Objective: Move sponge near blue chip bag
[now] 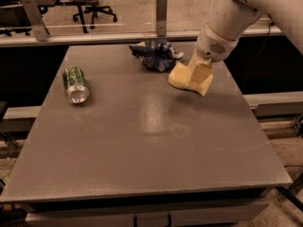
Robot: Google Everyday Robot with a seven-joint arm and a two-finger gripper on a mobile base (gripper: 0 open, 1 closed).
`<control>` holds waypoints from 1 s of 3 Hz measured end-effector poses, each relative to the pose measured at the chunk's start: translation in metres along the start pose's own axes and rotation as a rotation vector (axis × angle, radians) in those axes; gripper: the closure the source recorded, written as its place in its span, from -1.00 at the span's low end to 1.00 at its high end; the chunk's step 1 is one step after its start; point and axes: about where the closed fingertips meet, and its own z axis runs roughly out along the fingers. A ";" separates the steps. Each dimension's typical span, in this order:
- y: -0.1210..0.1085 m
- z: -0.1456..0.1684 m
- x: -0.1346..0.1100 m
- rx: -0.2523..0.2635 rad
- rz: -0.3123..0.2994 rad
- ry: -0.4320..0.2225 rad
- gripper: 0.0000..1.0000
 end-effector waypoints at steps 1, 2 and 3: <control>-0.030 0.011 -0.002 0.014 0.015 -0.017 1.00; -0.052 0.022 -0.002 0.014 0.026 -0.017 1.00; -0.066 0.032 0.000 0.001 0.033 -0.014 0.77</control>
Offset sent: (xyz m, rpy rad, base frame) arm 0.0834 -0.0077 -0.0202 0.0148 -0.0007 -0.0408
